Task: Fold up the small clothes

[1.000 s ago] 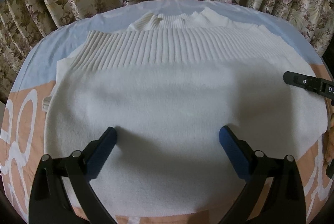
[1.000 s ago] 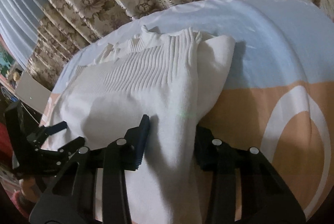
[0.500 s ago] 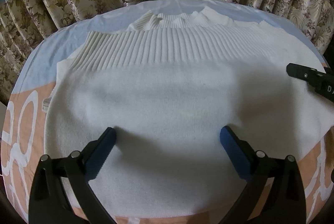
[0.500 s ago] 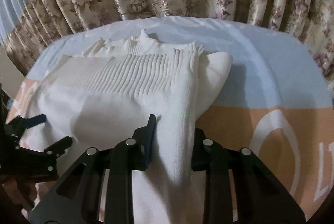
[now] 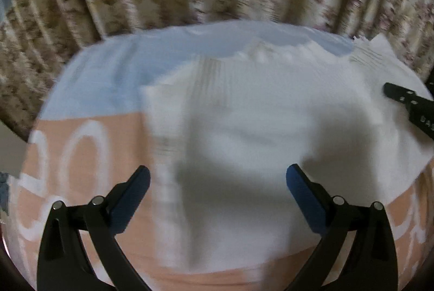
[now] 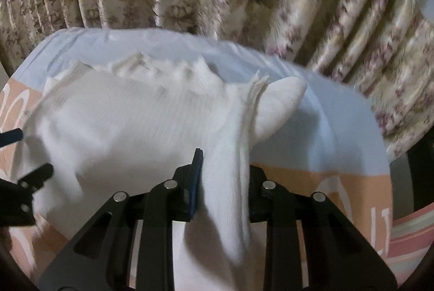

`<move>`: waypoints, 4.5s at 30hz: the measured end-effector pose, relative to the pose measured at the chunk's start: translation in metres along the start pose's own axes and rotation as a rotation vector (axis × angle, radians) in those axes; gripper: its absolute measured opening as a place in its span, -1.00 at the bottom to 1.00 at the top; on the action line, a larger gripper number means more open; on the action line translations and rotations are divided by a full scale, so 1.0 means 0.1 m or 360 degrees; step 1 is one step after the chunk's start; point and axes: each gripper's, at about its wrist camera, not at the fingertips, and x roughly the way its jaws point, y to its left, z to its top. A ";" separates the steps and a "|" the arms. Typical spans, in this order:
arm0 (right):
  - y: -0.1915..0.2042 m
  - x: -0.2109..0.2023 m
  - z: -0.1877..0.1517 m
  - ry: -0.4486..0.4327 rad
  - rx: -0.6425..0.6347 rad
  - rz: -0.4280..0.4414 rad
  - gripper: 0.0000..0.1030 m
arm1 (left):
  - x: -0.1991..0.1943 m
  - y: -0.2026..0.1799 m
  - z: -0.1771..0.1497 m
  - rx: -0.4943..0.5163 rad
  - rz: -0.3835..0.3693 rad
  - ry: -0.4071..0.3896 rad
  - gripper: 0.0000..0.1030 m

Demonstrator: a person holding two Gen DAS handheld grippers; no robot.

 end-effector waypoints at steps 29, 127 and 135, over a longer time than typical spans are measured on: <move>1.80 -0.31 0.47 0.0037 -0.0245 0.0663 0.18 | -0.44 1.52 -0.47 -0.0303 0.0165 -0.0036 0.95; 0.92 0.04 -0.09 0.0016 -0.0397 0.0336 0.40 | 0.09 0.23 -0.03 0.0087 -0.0119 0.0093 0.74; 0.80 0.03 -0.08 -0.0004 -0.0313 0.0372 0.41 | 0.26 0.39 -0.18 0.0019 -0.0278 0.0181 0.74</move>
